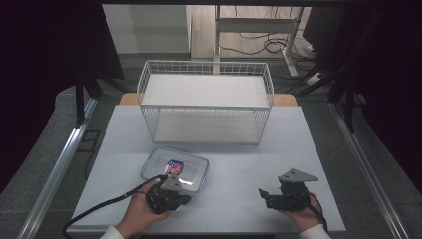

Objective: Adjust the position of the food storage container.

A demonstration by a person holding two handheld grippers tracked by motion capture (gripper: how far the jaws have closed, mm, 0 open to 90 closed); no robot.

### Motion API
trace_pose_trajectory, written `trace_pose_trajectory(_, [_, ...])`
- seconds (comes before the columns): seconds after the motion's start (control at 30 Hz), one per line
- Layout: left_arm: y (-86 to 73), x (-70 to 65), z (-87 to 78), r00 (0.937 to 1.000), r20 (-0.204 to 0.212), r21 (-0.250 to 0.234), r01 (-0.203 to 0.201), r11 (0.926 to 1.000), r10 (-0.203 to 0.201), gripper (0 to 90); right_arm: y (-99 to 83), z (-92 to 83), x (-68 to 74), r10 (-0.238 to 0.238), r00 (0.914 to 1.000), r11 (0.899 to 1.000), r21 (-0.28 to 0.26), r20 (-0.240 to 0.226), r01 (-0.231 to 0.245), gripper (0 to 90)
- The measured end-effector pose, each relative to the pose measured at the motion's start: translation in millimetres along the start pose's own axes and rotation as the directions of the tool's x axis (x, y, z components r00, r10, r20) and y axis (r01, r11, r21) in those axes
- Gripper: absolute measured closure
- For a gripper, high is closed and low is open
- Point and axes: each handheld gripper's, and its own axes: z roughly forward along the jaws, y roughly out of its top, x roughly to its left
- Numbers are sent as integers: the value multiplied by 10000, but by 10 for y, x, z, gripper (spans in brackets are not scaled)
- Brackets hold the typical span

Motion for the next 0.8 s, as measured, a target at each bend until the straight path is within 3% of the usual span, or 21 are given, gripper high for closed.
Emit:
trace_pose_trajectory(0.13, [83,44,81,9995,-179,-143,240,9996,-243,900,-1,5,-4,-13,10000,10000,-2,-1,13,180])
trace_pose_trajectory(0.27, [163,74,159,9986,-34,-331,532,9980,-534,900,-1,3,-9,15,10000,10000,13,12,-15,180])
trace_pose_trajectory(0.43, [170,68,142,9988,-122,-338,468,9983,-472,900,-3,-7,-14,-3,10000,10000,8,29,3,179])
trace_pose_trajectory(0.53, [164,55,-3,9991,-249,-529,330,9981,-343,900,-5,-5,-16,18,10000,10000,13,41,-18,179])
trace_pose_trajectory(0.63, [146,102,-207,9979,-345,-975,508,9939,-544,900,-4,-11,-20,62,10000,10000,-2,66,-62,179])
trace_pose_trajectory(0.67, [124,203,-371,9951,-571,-1299,731,9888,-810,900,-3,-11,-21,77,9999,10000,-5,68,-77,180])
trace_pose_trajectory(0.7, [124,203,-371,9951,-571,-1299,731,9888,-810,900,-3,-11,-21,77,9999,10000,-5,68,-77,180])
trace_pose_trajectory(0.73, [83,343,-502,9880,-825,-1561,1167,9808,-1307,900,2,-10,-20,50,10000,10000,-9,82,-50,180])
trace_pose_trajectory(0.77, [83,343,-502,9880,-825,-1561,1167,9808,-1307,900,2,-10,-20,50,10000,10000,-9,82,-50,180])
trace_pose_trajectory(0.8, [47,444,-557,9792,-1385,-1465,1281,9809,-1485,900,4,-10,-18,35,10000,10000,0,90,-35,180])
